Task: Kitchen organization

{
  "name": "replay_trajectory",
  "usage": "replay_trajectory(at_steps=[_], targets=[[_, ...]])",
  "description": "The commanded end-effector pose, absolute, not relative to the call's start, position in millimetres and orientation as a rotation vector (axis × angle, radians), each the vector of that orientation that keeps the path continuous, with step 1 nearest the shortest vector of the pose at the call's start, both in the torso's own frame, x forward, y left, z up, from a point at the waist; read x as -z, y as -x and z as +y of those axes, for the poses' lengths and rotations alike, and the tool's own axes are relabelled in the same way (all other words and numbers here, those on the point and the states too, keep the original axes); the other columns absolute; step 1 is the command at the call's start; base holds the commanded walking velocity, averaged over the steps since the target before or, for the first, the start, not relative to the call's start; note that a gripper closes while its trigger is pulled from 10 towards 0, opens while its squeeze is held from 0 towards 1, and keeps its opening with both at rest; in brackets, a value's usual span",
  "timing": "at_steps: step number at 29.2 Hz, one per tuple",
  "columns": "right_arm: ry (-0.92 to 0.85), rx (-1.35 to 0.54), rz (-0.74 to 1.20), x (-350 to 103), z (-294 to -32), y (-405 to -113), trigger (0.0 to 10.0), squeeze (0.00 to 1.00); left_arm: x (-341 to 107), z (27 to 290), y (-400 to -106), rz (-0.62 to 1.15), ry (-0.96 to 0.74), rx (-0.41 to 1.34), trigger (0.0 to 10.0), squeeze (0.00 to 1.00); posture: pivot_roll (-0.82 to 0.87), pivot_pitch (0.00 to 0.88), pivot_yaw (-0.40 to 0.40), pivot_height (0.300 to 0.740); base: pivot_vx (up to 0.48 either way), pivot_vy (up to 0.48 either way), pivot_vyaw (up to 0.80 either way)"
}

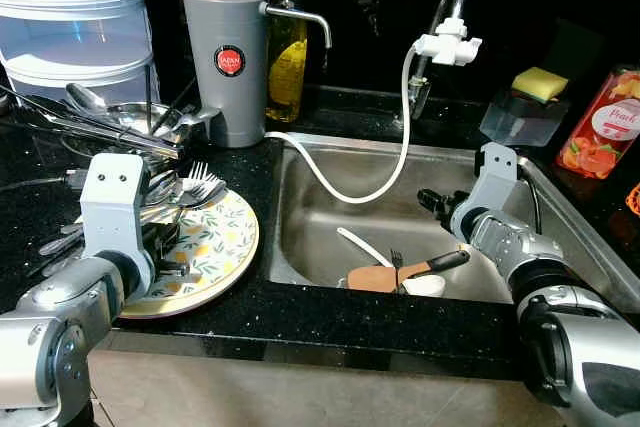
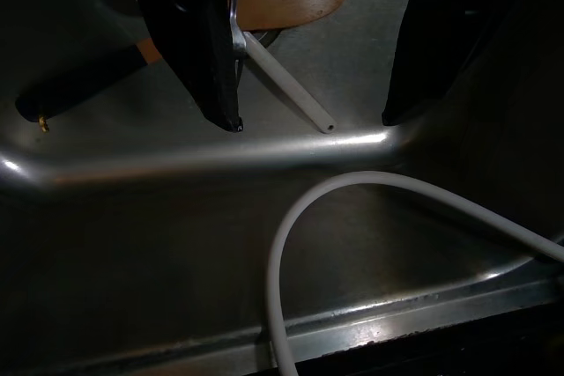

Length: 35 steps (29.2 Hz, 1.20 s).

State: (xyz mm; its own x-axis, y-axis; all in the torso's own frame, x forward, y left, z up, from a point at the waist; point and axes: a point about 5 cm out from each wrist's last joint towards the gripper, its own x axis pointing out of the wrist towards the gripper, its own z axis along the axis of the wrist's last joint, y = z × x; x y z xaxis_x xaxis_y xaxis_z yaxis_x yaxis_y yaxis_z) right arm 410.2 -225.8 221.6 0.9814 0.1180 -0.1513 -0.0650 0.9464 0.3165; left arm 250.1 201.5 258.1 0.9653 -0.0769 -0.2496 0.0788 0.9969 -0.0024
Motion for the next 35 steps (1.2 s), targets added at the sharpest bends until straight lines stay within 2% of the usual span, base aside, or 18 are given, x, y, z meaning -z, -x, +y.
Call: replay_trajectory(at_steps=[1,7,8,11,12,14,15,17,21,26,34,35], targets=[[-0.31,-0.078,0.177,-220.7,-231.5,-408.7,10.0,0.0,-239.7,199.4,-250.1,0.368,0.004,0.085,0.0,0.0,0.2,0.098,-0.059,0.74,0.0,0.0,0.0],[-0.313,-0.079,0.178,-219.7,-229.7,-409.0,10.0,0.0,-245.7,199.1,-250.9,0.315,-0.038,0.097,0.0,0.0,0.2,0.099,-0.06,0.74,0.0,0.0,0.0],[-0.313,-0.079,0.179,-219.4,-229.5,-409.0,10.0,0.0,-249.1,198.7,-251.3,0.288,-0.05,0.096,8.0,0.0,0.2,0.101,-0.064,0.74,0.0,0.0,0.0],[-0.313,-0.08,0.179,-219.2,-229.2,-409.0,10.0,0.0,-253.1,198.3,-251.6,0.26,-0.062,0.092,8.0,0.0,0.2,0.101,-0.064,0.74,0.0,0.0,0.0],[-0.313,-0.081,0.179,-219.4,-228.9,-409.1,10.0,0.0,-260.9,197.1,-251.7,0.191,-0.101,0.107,10.0,0.0,0.2,0.102,-0.066,0.74,0.0,0.0,0.0],[-0.313,-0.083,0.178,-219.6,-228.4,-409.3,10.0,0.0,-276.8,190.2,-248.9,0.06,-0.132,0.177,10.0,0.0,0.2,0.102,-0.066,0.74,0.0,0.0,0.0],[-0.313,-0.083,0.178,-219.6,-228.4,-409.3,10.0,0.0,-276.8,190.2,-248.9,0.06,-0.132,0.177,10.0,0.0,0.2,0.102,-0.066,0.74,0.0,0.0,0.0],[-0.311,-0.084,0.177,-220.2,-228.1,-409.5,10.0,0.0,-286.0,179.7,-243.2,-0.014,-0.087,0.29,10.0,0.0,0.2,0.105,-0.071,0.74,0.0,0.0,0.0],[-0.308,-0.082,0.175,-221.1,-228.9,-409.5,10.0,0.0,-290.8,168.1,-235.0,-0.074,-0.012,0.415,10.0,0.0,0.2,0.106,-0.071,0.74,0.0,0.0,0.0],[-0.307,-0.077,0.174,-221.5,-230.4,-409.2,10.0,0.0,-286.6,159.1,-229.4,-0.076,0.002,0.494,10.0,0.0,0.2,0.107,-0.072,0.74,0.0,0.0,0.0],[-0.315,-0.095,0.16,-225.4,-226.1,-410.6,10.0,0.0,-287.4,160.8,-236.2,-0.101,-0.037,0.46,10.0,0.0,0.2,0.107,-0.077,0.74,0.0,0.0,0.0],[-0.343,-0.206,0.112,-239.4,-209.1,-413.6,10.0,0.0,-285.4,163.1,-244.2,-0.079,-0.126,0.427,10.0,0.0,0.2,0.108,-0.081,0.74,0.0,0.0,0.0]])
